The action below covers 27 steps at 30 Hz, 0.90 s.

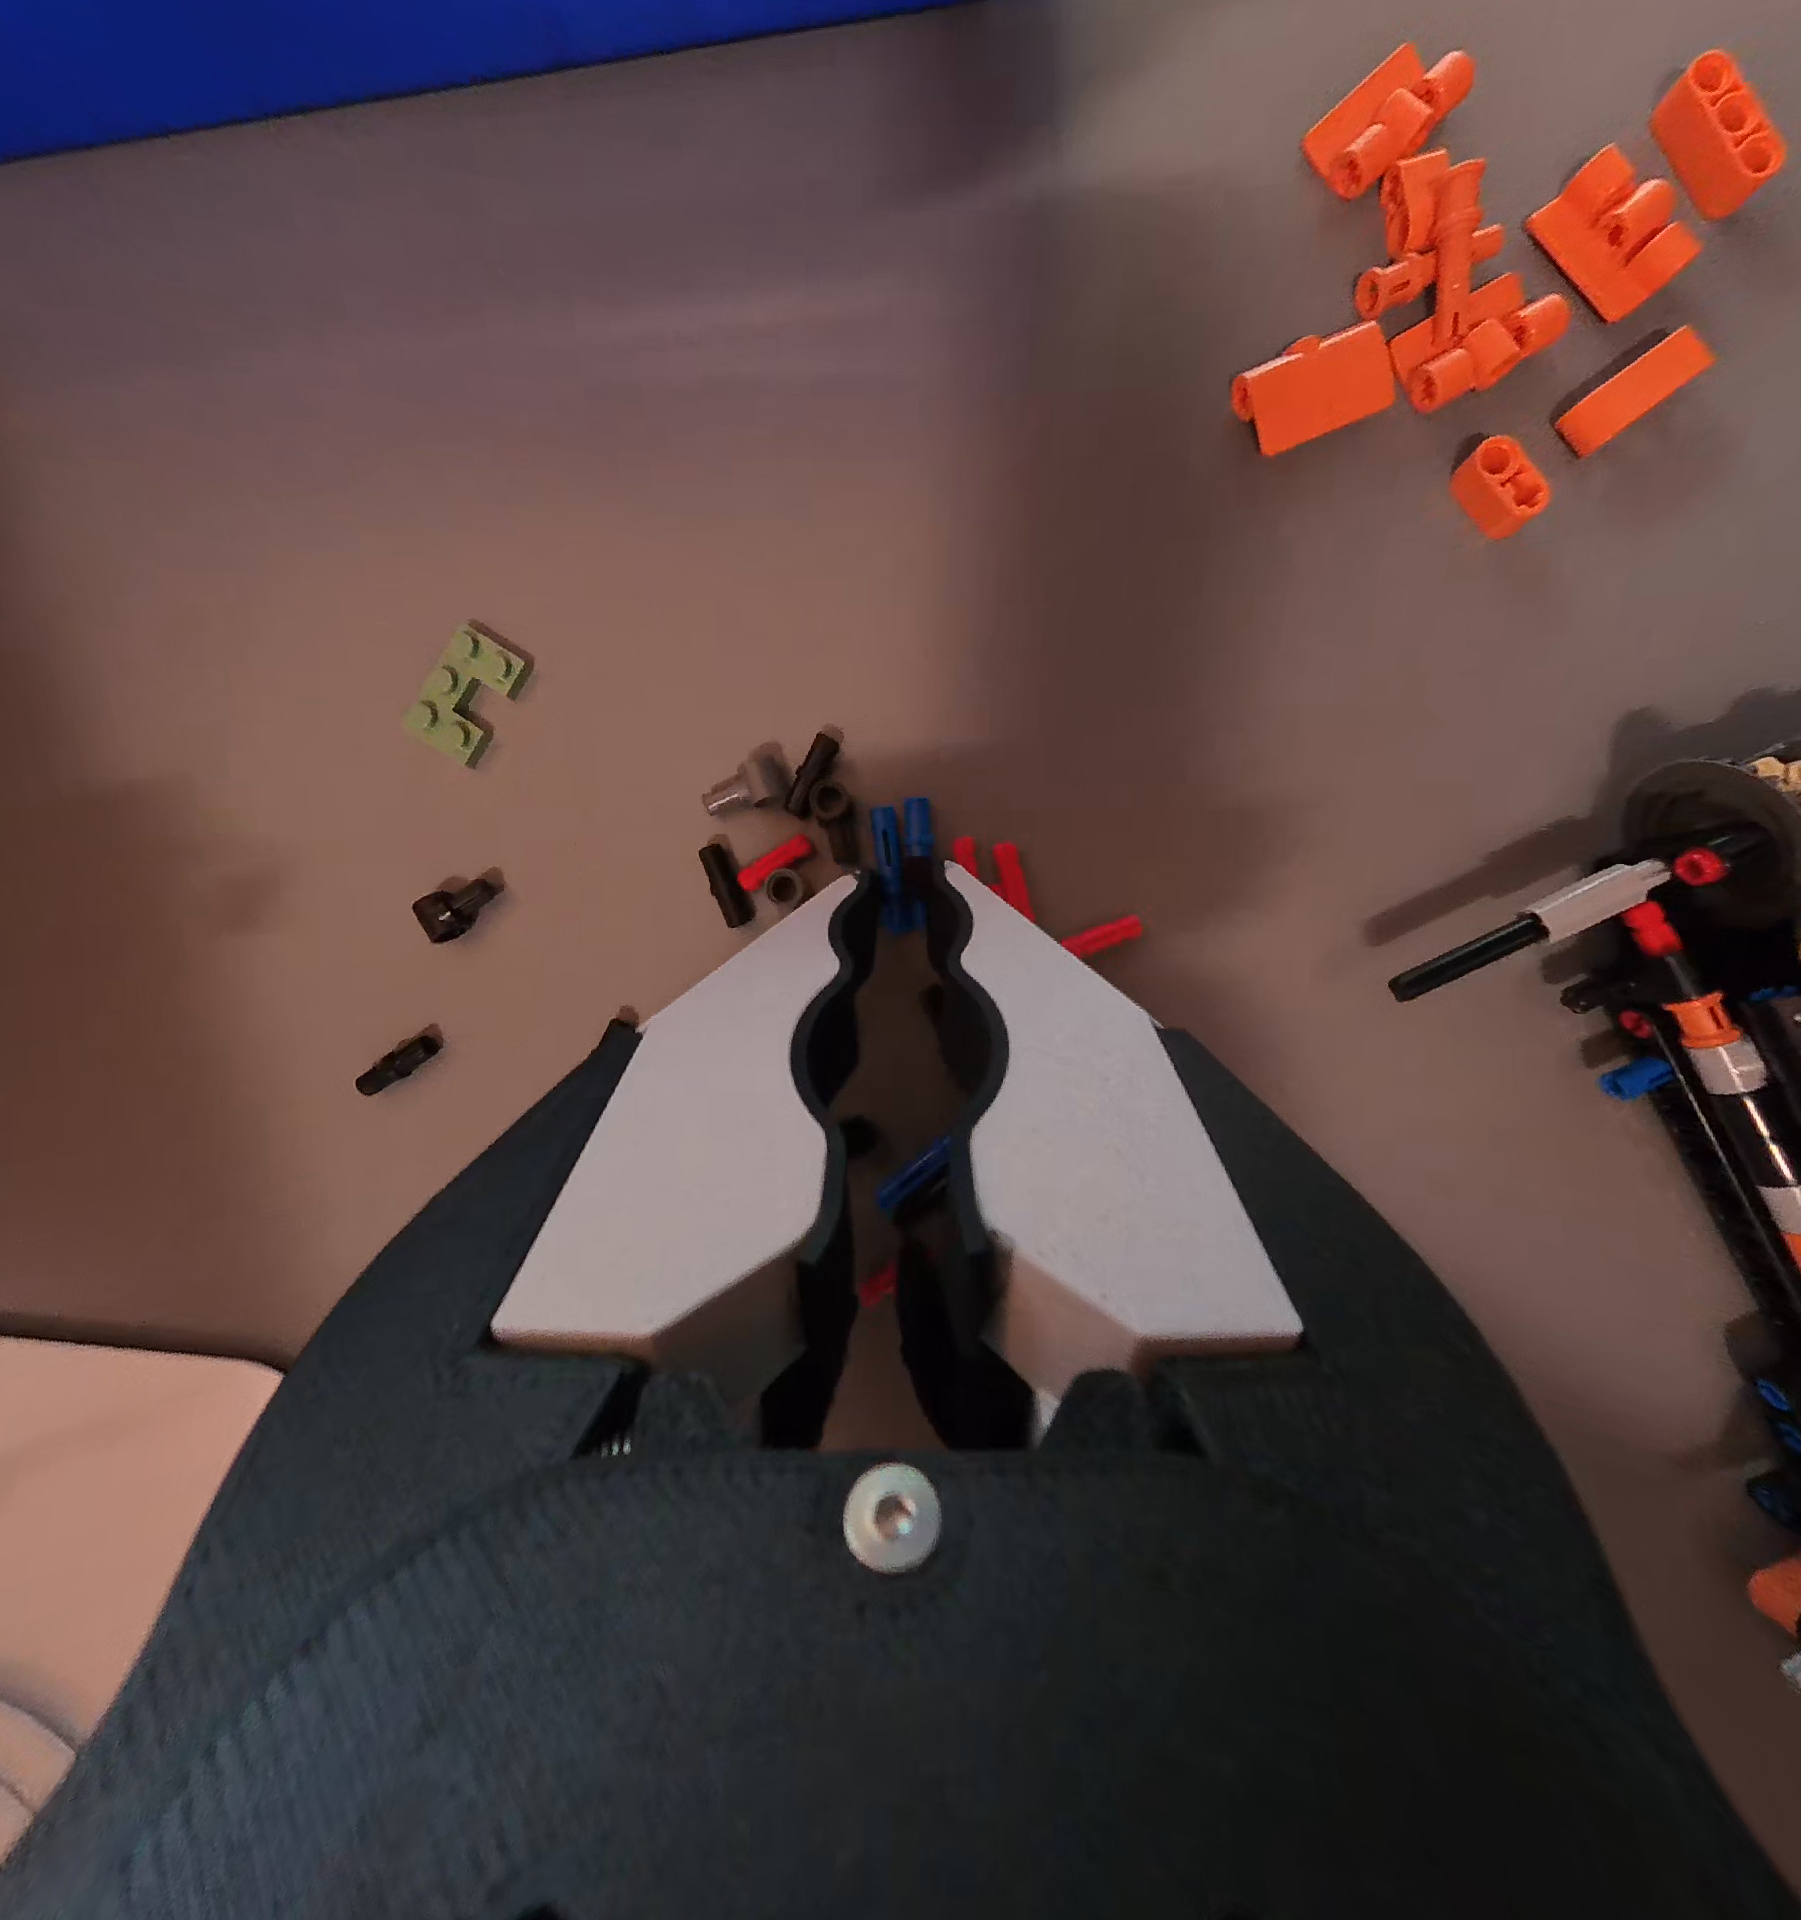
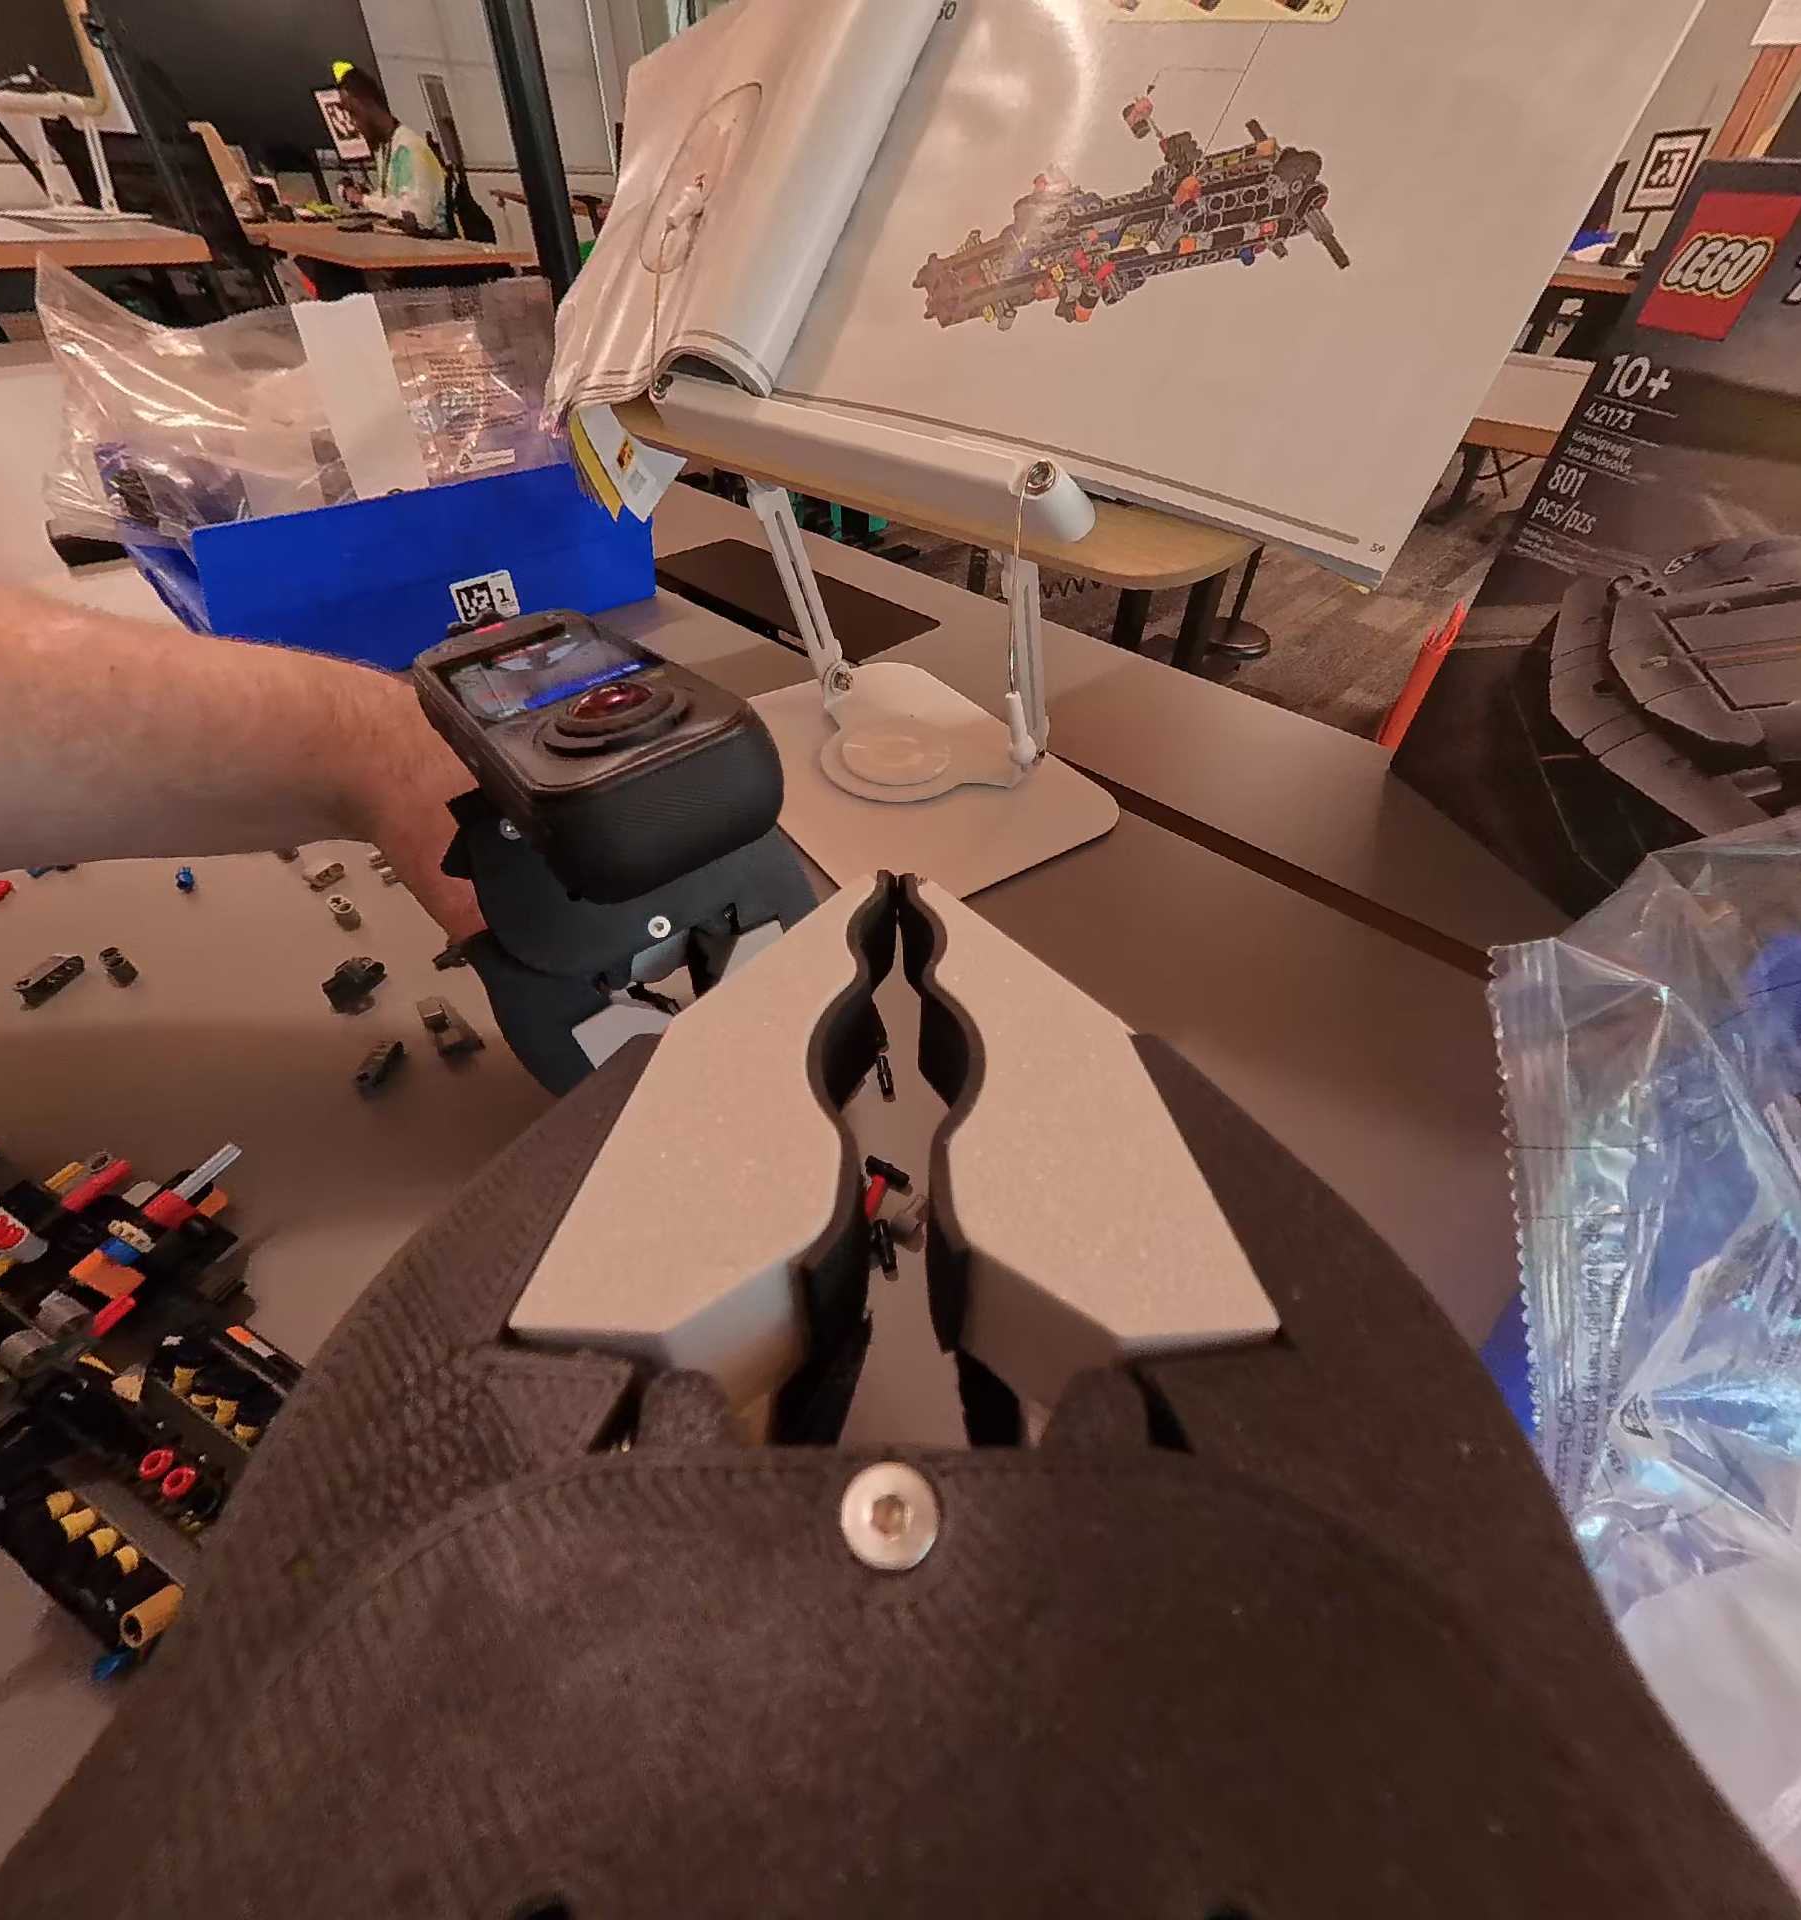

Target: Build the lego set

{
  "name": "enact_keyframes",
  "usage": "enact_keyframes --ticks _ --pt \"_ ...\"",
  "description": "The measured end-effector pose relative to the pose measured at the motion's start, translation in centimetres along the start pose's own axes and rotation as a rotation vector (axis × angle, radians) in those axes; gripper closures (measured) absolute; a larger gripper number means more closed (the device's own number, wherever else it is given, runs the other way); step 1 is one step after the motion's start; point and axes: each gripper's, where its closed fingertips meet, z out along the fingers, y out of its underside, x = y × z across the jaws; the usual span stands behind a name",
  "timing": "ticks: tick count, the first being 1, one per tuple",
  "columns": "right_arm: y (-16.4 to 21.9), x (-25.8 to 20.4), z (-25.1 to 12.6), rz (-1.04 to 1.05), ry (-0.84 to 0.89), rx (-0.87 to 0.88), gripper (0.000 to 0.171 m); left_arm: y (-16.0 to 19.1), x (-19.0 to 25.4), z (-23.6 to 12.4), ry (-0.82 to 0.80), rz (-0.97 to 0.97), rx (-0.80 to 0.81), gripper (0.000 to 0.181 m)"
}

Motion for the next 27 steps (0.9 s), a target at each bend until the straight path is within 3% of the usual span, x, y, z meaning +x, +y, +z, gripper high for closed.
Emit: enact_keyframes --ticks 1,15,27 --pt "0.0 0.0 0.0 0.0 0.0 0.0 0.171 0.0 0.0 -0.1 -0.003 -0.002 0.004 0.174" --pt "-0.1 0.0 0.0 0.001 -0.001 0.004 0.171 1.1 0.7 -4.1 -0.096 -0.002 0.048 0.175" --pt "0.3 -0.2 0.3 -0.004 -0.004 -0.009 0.171 7.9 4.2 -10.8 -0.202 -0.131 -0.002 0.175"
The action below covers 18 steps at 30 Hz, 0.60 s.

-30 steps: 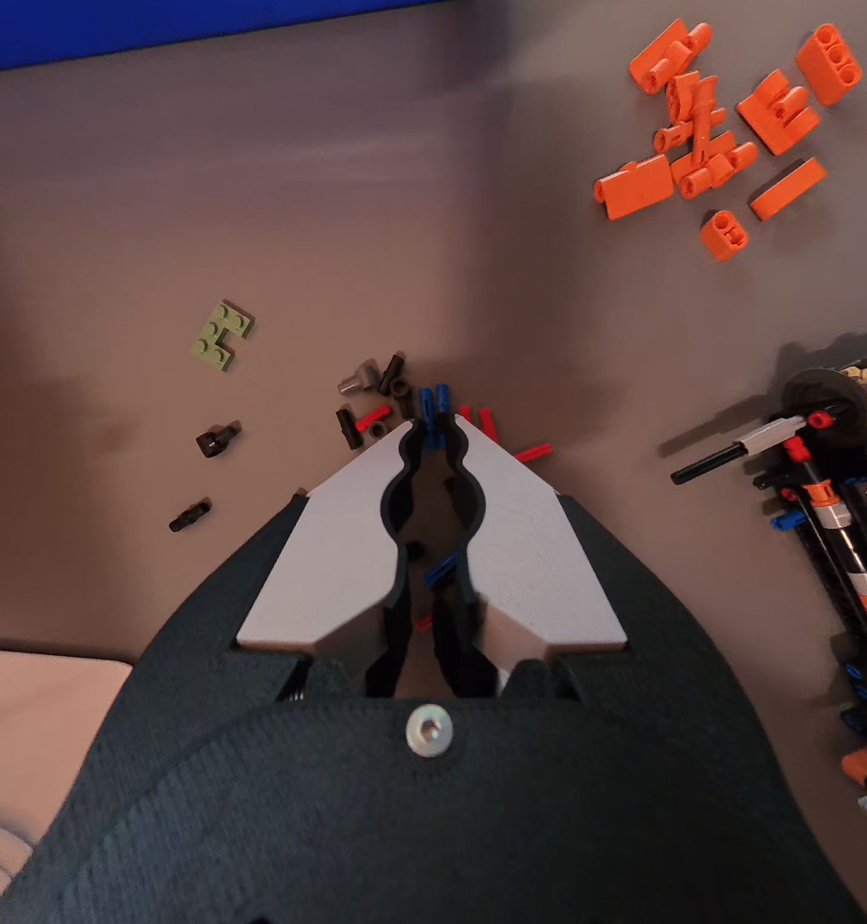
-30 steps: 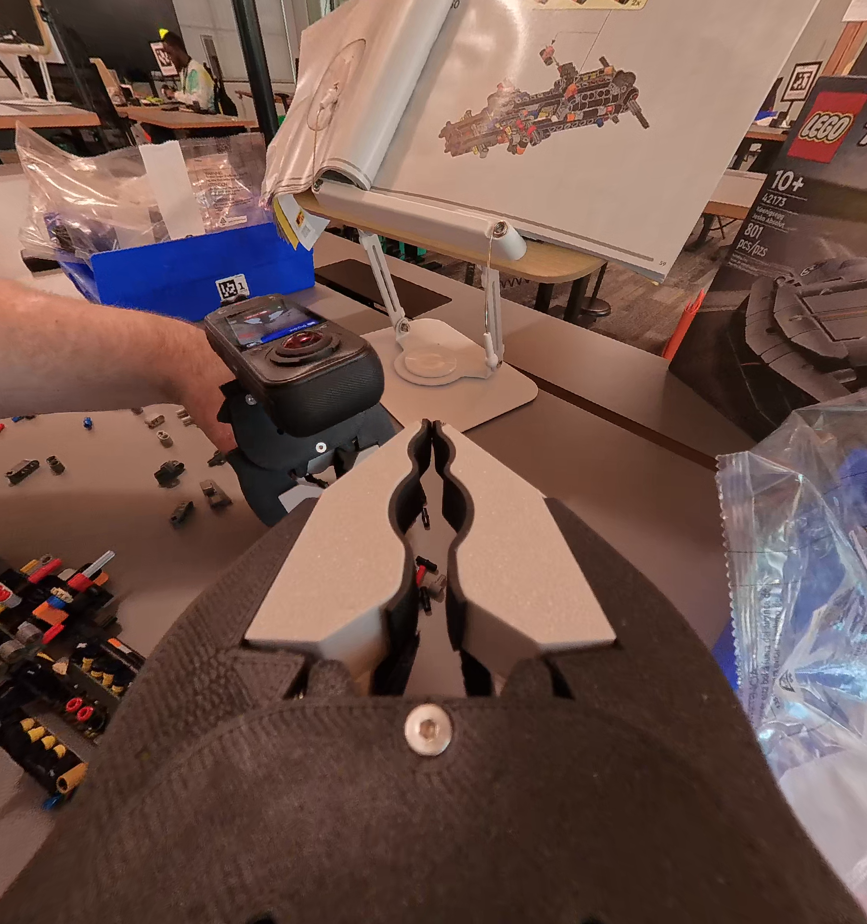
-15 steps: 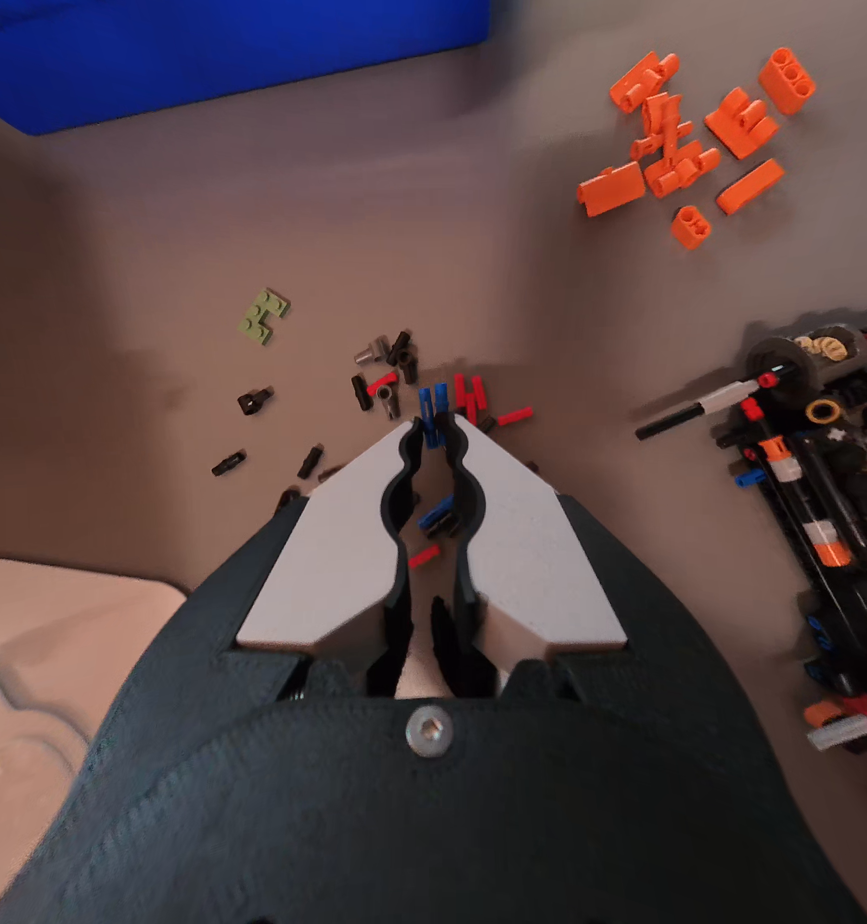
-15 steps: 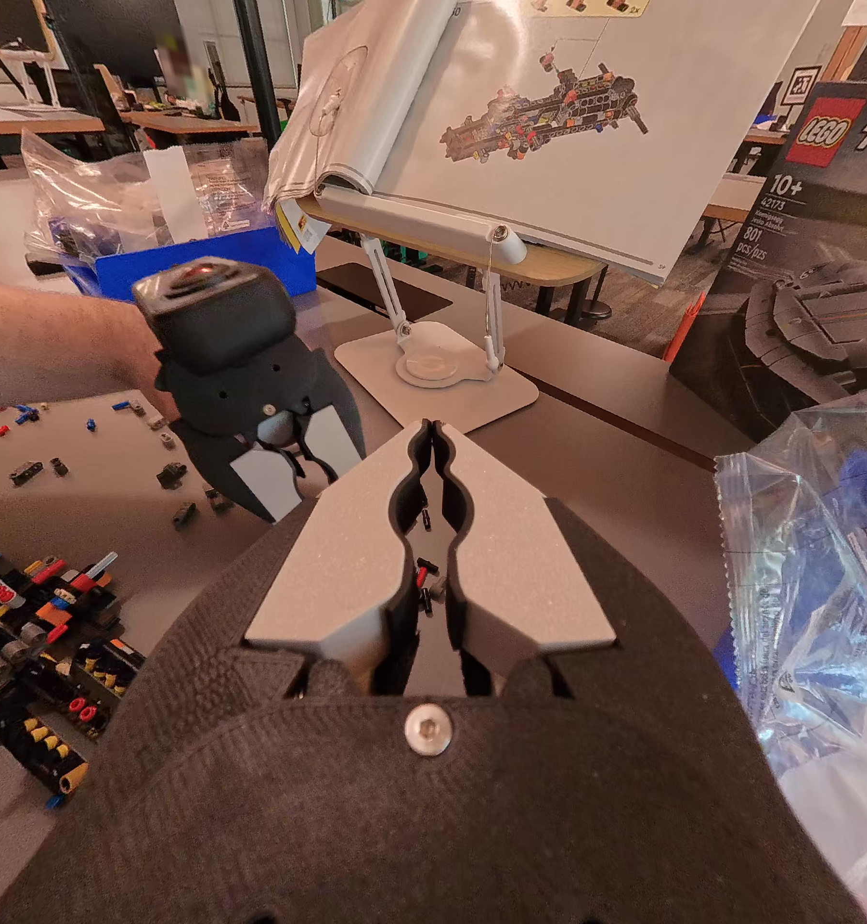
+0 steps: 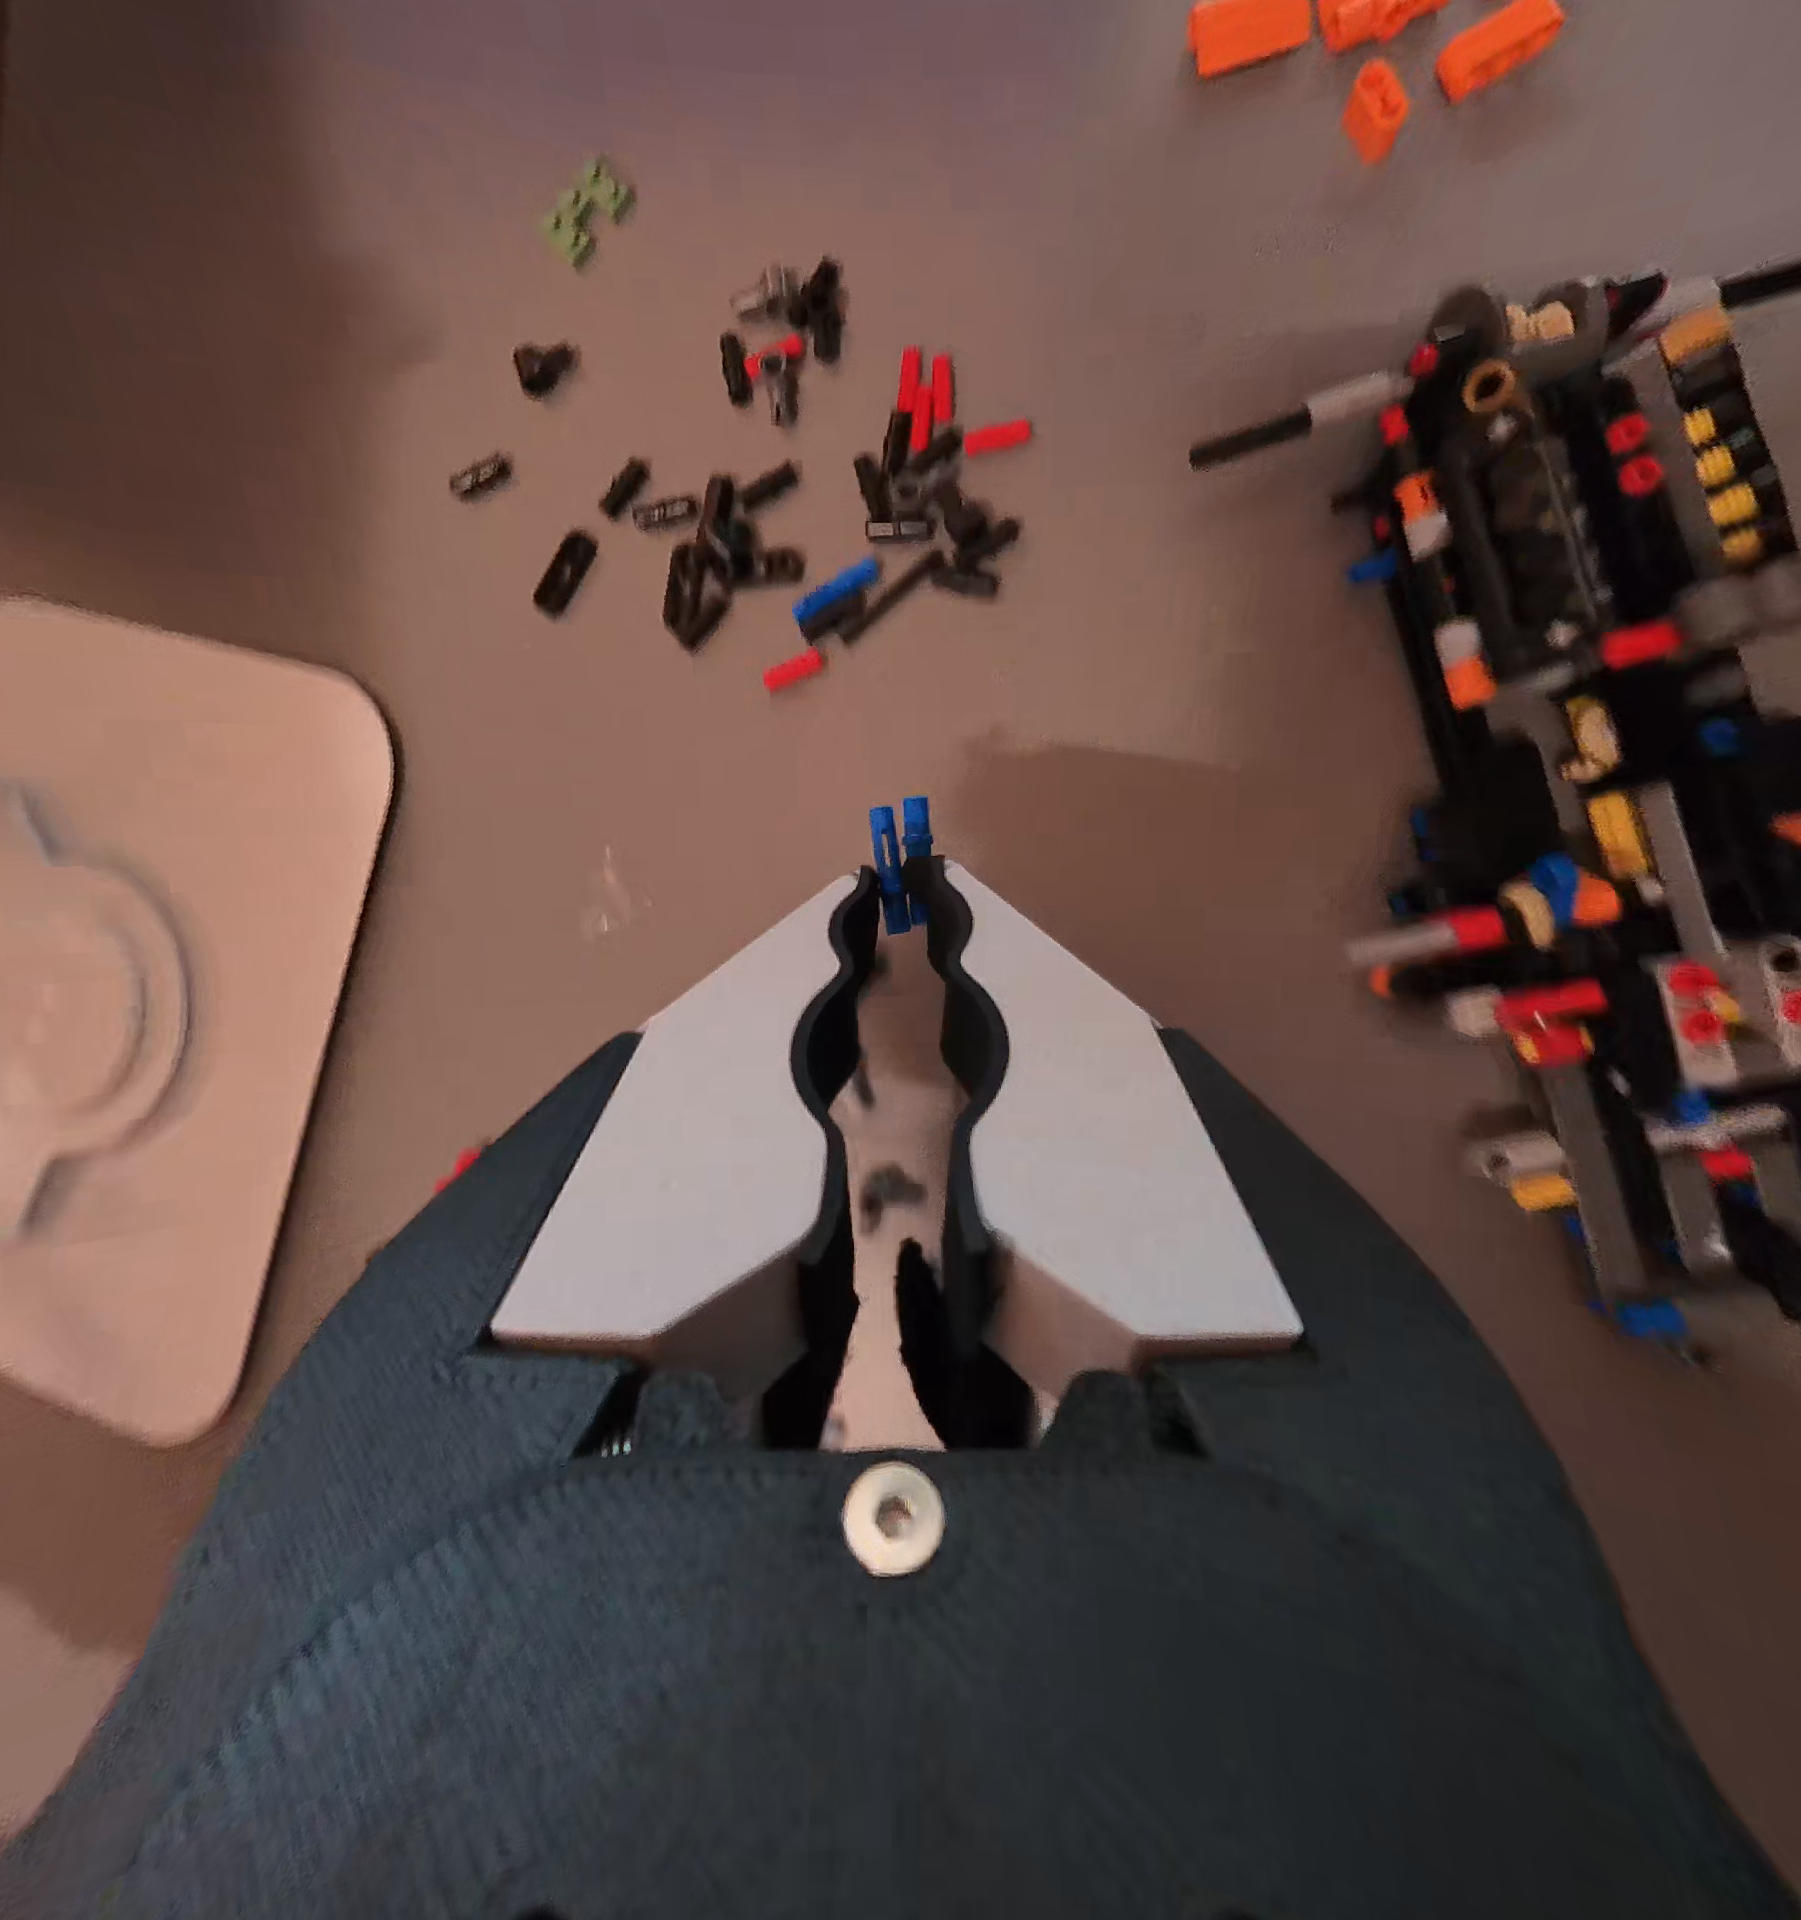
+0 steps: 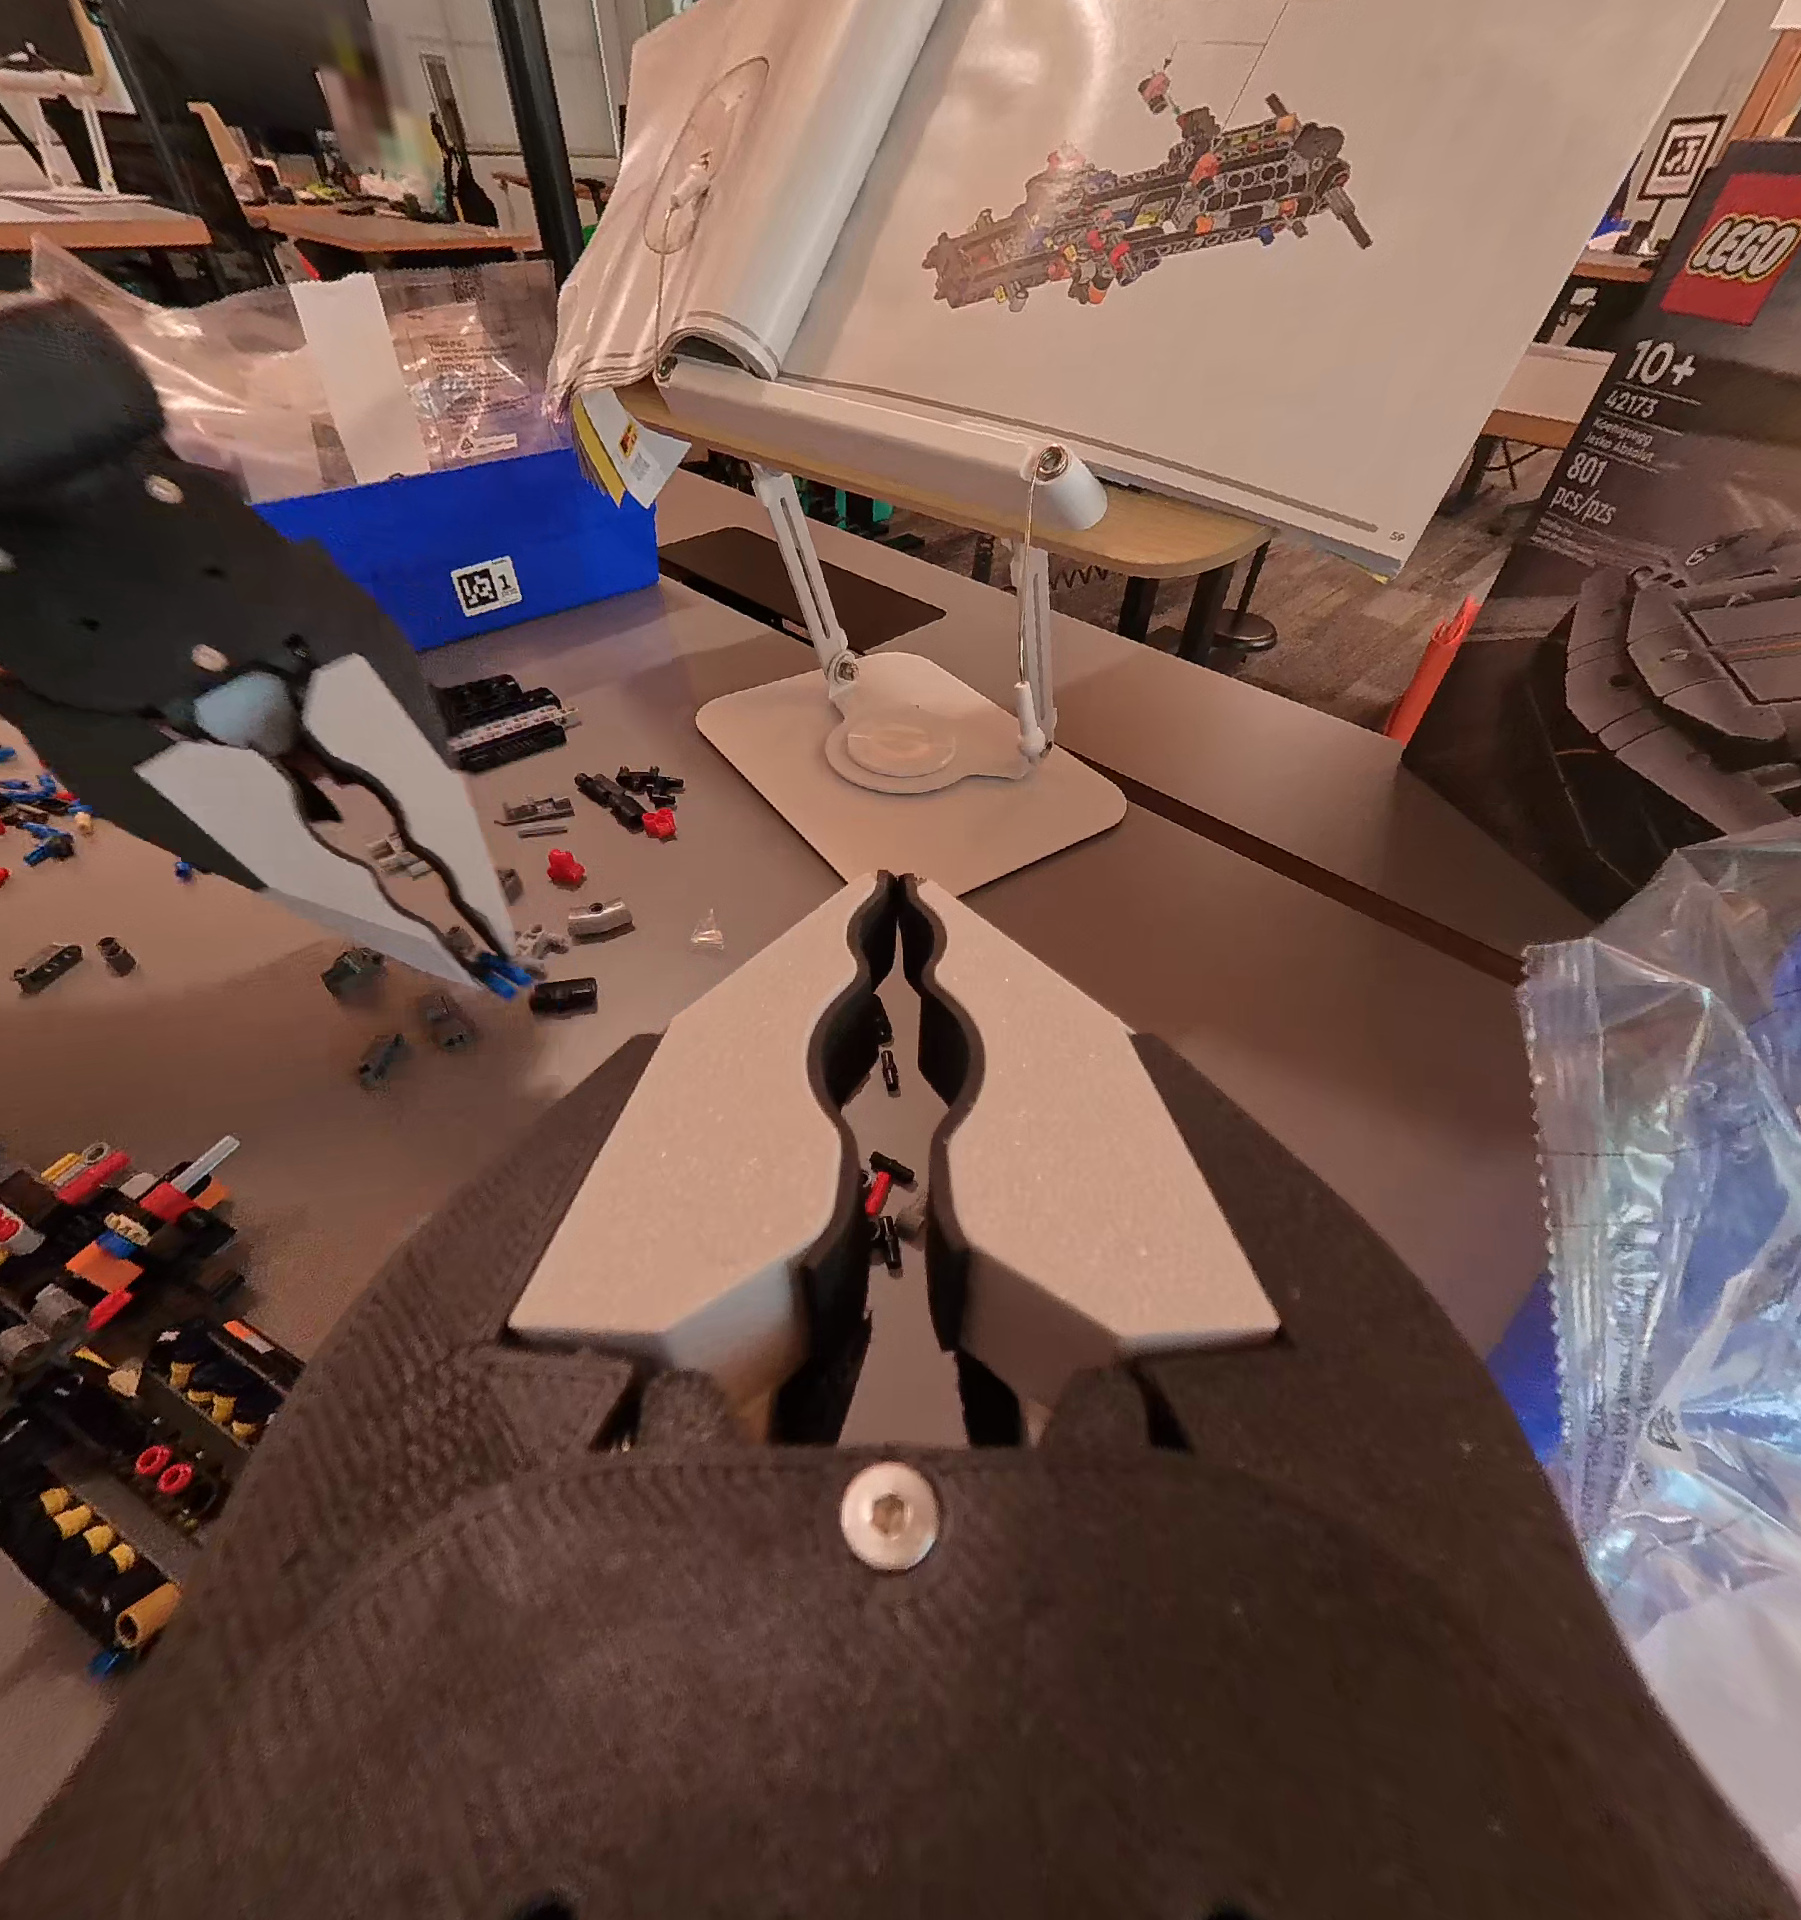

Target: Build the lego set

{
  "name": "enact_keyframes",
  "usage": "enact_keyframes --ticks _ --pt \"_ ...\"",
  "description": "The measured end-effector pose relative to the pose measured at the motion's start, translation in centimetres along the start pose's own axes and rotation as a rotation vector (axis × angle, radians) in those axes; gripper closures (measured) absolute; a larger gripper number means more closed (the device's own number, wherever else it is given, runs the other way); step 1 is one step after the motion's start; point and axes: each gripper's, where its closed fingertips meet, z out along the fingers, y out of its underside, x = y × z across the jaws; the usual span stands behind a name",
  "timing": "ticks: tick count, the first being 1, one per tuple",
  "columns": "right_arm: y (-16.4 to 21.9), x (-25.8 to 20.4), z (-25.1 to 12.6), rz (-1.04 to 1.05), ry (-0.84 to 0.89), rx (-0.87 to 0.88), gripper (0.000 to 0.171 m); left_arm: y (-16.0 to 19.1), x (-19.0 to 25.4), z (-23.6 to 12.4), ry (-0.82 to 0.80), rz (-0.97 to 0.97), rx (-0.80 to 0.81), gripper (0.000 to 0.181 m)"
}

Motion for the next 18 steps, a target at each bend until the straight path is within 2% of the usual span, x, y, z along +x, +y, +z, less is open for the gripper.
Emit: enact_keyframes --ticks 5,13,18 --pt "0.2 -0.2 0.2 -0.003 -0.005 -0.009 0.171 5.3 1.4 -5.0 -0.097 -0.112 -0.044 0.175" --pt "0.8 -0.8 0.9 -0.016 -0.016 -0.034 0.171 17.5 4.2 -14.0 -0.293 -0.395 -0.143 0.174" --pt "1.5 -0.9 1.4 -0.029 -0.012 -0.059 0.171 23.9 5.6 -16.6 -0.356 -0.55 -0.187 0.175"
